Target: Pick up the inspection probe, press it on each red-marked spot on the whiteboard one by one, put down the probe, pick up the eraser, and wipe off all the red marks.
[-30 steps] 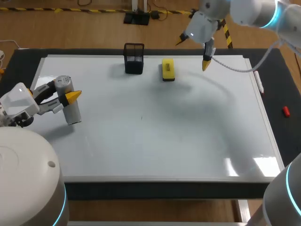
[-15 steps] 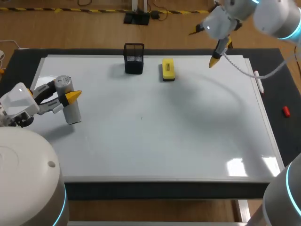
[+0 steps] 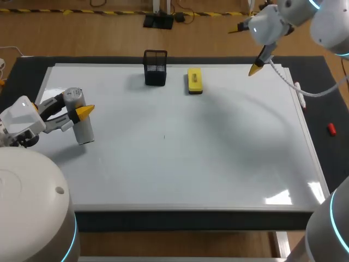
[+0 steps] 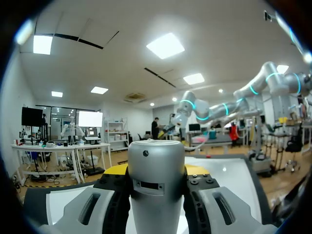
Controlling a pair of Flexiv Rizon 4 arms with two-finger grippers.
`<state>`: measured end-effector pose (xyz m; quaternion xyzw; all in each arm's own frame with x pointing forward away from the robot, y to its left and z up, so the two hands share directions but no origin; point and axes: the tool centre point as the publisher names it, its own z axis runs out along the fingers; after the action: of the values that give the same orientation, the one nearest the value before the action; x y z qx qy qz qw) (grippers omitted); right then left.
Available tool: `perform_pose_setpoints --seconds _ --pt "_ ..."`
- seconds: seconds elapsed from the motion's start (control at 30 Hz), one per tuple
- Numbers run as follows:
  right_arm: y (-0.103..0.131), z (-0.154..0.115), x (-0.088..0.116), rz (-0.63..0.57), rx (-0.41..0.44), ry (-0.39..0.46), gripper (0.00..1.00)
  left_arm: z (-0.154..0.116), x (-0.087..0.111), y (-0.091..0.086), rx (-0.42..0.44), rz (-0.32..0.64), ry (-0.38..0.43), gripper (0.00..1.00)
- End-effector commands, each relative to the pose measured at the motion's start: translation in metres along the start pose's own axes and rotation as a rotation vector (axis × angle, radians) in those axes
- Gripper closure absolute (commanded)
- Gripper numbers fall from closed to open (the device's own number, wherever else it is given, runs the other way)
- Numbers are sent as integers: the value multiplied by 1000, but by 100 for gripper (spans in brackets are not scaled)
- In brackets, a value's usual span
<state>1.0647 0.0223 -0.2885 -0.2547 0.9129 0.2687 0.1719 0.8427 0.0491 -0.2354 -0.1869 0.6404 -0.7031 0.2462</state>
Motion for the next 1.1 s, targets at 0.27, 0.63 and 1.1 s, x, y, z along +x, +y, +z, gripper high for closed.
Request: perform_pose_setpoints --seconds 0.27,0.63,1.1 --pt "0 -1 0 -1 3 4 0 0 0 -1 1 1 -2 100" --pt "0 -1 0 -1 3 4 0 3 -1 -2 -1 7 16 100" --pt "0 -1 0 -1 3 4 0 50 -42 -29 18 107 135 100"
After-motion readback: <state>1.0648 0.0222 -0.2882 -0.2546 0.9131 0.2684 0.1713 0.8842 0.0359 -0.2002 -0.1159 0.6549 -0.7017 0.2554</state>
